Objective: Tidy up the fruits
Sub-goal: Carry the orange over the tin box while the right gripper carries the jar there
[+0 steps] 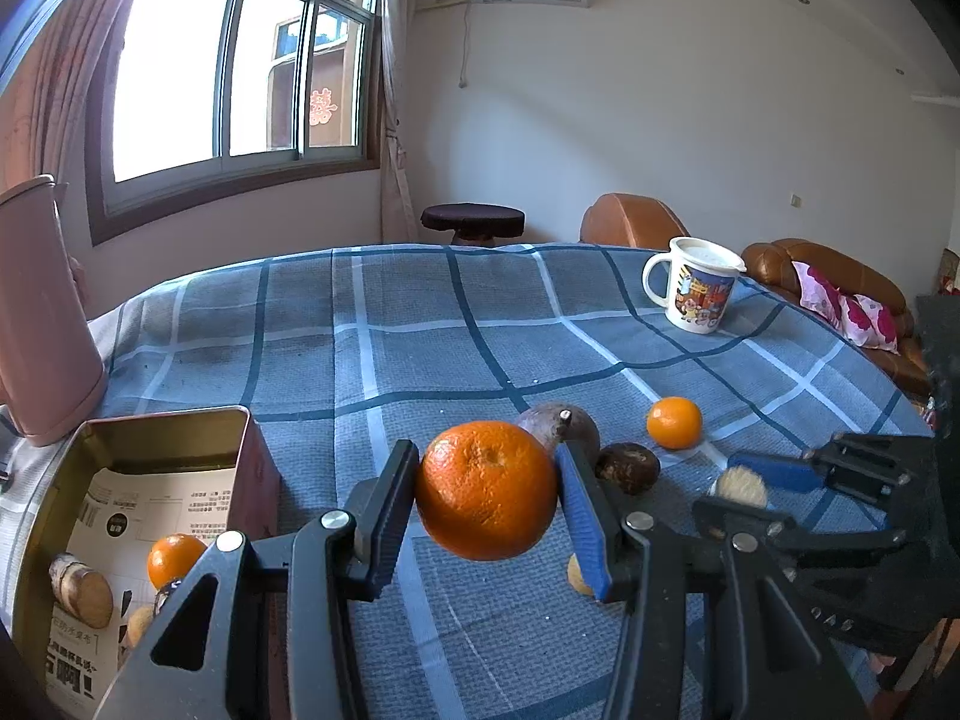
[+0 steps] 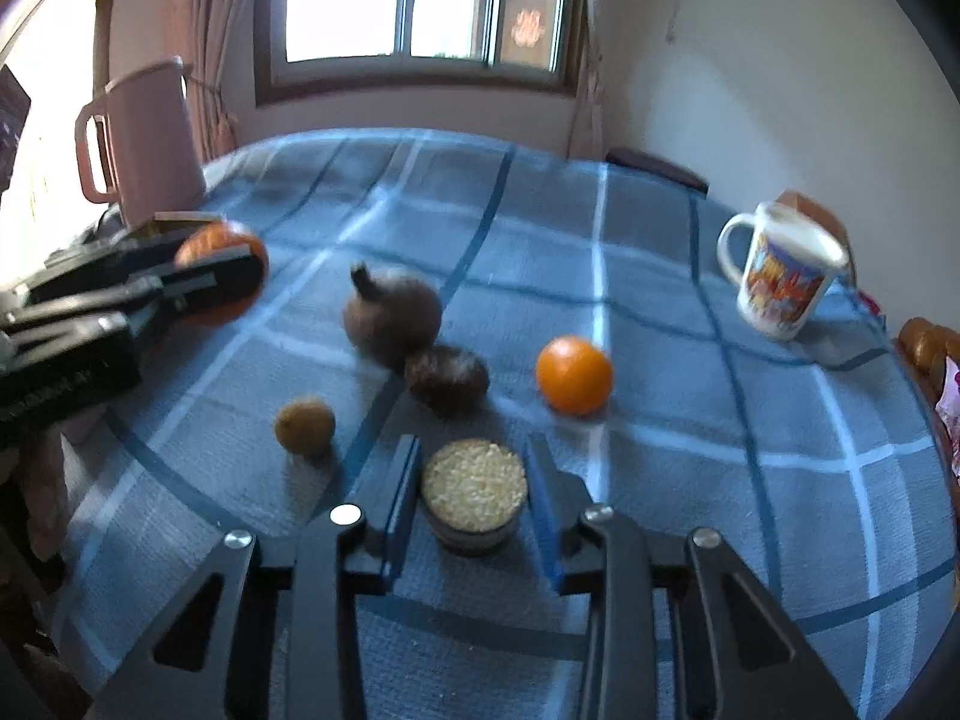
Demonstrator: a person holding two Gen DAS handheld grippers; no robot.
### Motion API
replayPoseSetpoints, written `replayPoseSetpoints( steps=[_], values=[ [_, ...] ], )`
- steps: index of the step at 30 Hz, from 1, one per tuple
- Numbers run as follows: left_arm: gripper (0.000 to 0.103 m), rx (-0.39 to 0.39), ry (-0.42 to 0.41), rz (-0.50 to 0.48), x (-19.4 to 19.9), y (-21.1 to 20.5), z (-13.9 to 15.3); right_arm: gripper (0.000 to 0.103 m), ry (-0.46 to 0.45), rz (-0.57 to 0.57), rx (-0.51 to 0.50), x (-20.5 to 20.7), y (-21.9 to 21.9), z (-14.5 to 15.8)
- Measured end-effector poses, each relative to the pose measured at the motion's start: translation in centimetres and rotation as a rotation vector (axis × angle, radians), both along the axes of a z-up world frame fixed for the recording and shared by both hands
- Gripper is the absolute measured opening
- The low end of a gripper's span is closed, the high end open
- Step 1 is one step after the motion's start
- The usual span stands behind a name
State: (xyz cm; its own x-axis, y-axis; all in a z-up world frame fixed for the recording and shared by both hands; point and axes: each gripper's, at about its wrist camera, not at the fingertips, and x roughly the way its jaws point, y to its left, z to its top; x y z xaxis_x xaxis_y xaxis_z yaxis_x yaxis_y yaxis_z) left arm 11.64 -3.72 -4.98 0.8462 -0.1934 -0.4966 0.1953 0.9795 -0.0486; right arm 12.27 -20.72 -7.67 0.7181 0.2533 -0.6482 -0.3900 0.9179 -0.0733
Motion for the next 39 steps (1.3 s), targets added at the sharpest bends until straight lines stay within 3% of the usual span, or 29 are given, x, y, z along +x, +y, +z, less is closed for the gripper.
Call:
replayPoseSetpoints(
  steps=[19, 39],
  values=[
    [0.049, 0.0, -0.072, 0.023, -1.2, 0.0, 0.6, 0.037, -0.239, 0.011, 0.134, -2.1, 0.5, 3.0],
    [0.049, 0.017, -0.188, 0.061, -3.1, 0.1, 1.3, 0.037, -0.358, 0.01, 0.201, -3.6, 0.0, 3.8]
  ],
)
